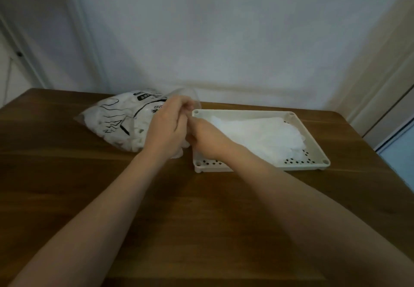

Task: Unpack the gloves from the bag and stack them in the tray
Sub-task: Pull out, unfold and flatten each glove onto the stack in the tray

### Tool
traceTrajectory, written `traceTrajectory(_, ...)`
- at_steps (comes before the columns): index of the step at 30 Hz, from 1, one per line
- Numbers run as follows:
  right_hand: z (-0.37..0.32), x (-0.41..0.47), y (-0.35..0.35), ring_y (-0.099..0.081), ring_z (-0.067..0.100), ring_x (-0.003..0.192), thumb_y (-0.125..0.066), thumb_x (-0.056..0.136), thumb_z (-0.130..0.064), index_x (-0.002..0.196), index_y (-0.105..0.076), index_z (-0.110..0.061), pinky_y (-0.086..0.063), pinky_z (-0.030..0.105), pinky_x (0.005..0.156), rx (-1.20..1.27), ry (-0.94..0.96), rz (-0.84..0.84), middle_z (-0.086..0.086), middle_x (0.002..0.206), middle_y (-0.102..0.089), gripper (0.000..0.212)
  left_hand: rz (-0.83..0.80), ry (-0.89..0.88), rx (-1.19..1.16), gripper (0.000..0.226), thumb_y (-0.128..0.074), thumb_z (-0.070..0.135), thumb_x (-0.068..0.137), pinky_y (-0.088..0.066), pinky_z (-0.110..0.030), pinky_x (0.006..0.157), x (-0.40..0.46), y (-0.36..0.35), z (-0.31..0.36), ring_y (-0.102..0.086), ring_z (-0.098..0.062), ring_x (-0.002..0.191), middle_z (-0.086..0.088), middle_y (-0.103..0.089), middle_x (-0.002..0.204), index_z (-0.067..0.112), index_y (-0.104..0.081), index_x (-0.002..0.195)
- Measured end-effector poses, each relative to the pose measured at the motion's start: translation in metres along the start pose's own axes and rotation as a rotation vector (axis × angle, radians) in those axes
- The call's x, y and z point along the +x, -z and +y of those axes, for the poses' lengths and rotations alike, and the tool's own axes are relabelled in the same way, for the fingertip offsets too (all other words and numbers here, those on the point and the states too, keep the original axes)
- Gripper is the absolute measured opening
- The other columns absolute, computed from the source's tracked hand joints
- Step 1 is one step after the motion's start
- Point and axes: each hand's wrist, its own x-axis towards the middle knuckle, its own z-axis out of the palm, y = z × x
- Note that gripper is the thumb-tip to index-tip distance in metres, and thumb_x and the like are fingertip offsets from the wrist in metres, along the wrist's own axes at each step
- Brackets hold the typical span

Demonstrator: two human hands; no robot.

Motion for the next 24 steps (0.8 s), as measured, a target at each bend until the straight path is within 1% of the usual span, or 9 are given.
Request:
traceTrajectory(3, -0.010, 0.020, -0.026, -0.045, 0.031, 0.121, -0.052, 0.094, -0.017, 0.134, -0.038, -0.013, -0.040, 0.043, 0.097, -0.108, 0.010, -0.050, 0.011, 0.136, -0.048, 0.042, 0.038, 0.077, -0.076, 0.030, -0.035, 0.006, 0.085, -0.038, -0.006, 0.076, -0.004, 0.013, -0.010, -0.049, 0.003, 0.083, 0.004, -0.057, 0.095, 0.009, -0.059, 0.103)
traceTrajectory(5, -0.012, 0.028, -0.033, -0.035, 0.031, 0.129, -0.048, 0.095, -0.022, 0.134, -0.039, -0.019, -0.034, 0.042, 0.099, -0.301, -0.042, -0.116, 0.008, 0.139, -0.045, 0.040, 0.050, 0.148, -0.138, 0.029, -0.034, 0.010, 0.086, -0.040, -0.008, 0.075, -0.007, 0.018, -0.015, -0.051, 0.005, 0.083, 0.003, -0.058, 0.093, 0.014, -0.058, 0.101)
traceTrajectory(8, -0.014, 0.030, -0.032, -0.049, 0.026, 0.113, -0.049, 0.093, -0.016, 0.119, -0.059, -0.017, -0.038, 0.033, 0.082, -0.332, -0.009, 0.058, 0.007, 0.121, -0.057, 0.029, 0.065, 0.201, -0.189, 0.026, -0.033, 0.015, 0.090, -0.043, -0.018, 0.075, -0.012, 0.025, -0.021, -0.053, -0.004, 0.086, 0.002, -0.059, 0.091, 0.016, -0.058, 0.099)
traceTrajectory(10, -0.014, 0.027, -0.022, -0.055, 0.023, 0.094, -0.052, 0.090, -0.019, 0.100, -0.068, -0.012, -0.038, 0.030, 0.072, -0.160, -0.006, 0.198, 0.006, 0.099, -0.063, 0.020, 0.028, 0.244, -0.220, 0.022, -0.035, 0.014, 0.097, -0.042, -0.017, 0.075, -0.013, 0.029, -0.021, -0.053, -0.002, 0.088, 0.006, -0.057, 0.092, 0.017, -0.057, 0.102)
traceTrajectory(13, -0.014, 0.016, 0.005, -0.051, 0.014, 0.066, -0.059, 0.089, -0.025, 0.075, -0.062, -0.015, -0.041, 0.029, 0.062, 0.238, -0.128, 0.205, 0.002, 0.073, -0.057, 0.018, -0.127, 0.267, -0.158, 0.014, -0.044, 0.027, 0.097, -0.038, -0.011, 0.073, -0.013, 0.027, -0.022, -0.048, 0.007, 0.088, 0.016, -0.053, 0.096, 0.022, -0.052, 0.108)
traceTrajectory(16, -0.016, 0.002, 0.025, -0.053, 0.010, 0.064, -0.062, 0.087, -0.017, 0.079, -0.058, -0.017, -0.044, 0.022, 0.058, 0.618, -0.269, 0.181, -0.002, 0.075, -0.058, 0.009, -0.190, 0.268, -0.149, 0.018, -0.060, 0.029, 0.088, -0.041, -0.007, 0.071, -0.011, 0.024, -0.020, -0.051, 0.007, 0.086, 0.019, -0.055, 0.095, 0.026, -0.054, 0.105)
traceTrajectory(19, -0.007, -0.006, 0.039, -0.062, 0.013, 0.074, -0.064, 0.085, -0.009, 0.088, -0.059, -0.017, -0.053, 0.026, 0.065, 0.784, -0.283, 0.126, 0.002, 0.084, -0.063, 0.010, -0.213, 0.333, -0.247, 0.009, -0.059, 0.023, 0.089, -0.047, -0.021, 0.069, -0.006, 0.023, -0.012, -0.059, -0.007, 0.082, 0.008, -0.064, 0.091, 0.024, -0.061, 0.098)
traceTrajectory(22, 0.009, -0.017, 0.055, -0.063, 0.009, 0.075, -0.065, 0.084, -0.008, 0.102, -0.060, -0.017, -0.049, 0.021, 0.061, 0.789, -0.287, -0.038, -0.001, 0.090, -0.065, 0.021, -0.264, 0.414, -0.413, 0.010, -0.057, 0.020, 0.091, -0.049, -0.022, 0.059, -0.002, 0.025, -0.002, -0.061, -0.009, 0.066, 0.001, -0.067, 0.077, 0.021, -0.066, 0.085)
traceTrajectory(24, 0.020, -0.026, 0.065, -0.061, 0.010, 0.077, -0.066, 0.084, -0.012, 0.106, -0.061, -0.020, -0.046, 0.019, 0.064, 0.698, -0.316, -0.121, -0.003, 0.092, -0.066, 0.024, -0.390, 0.502, -0.458, 0.016, -0.055, 0.022, 0.092, -0.048, -0.025, 0.056, -0.001, 0.030, 0.000, -0.060, -0.016, 0.062, -0.004, -0.068, 0.072, 0.019, -0.069, 0.084)
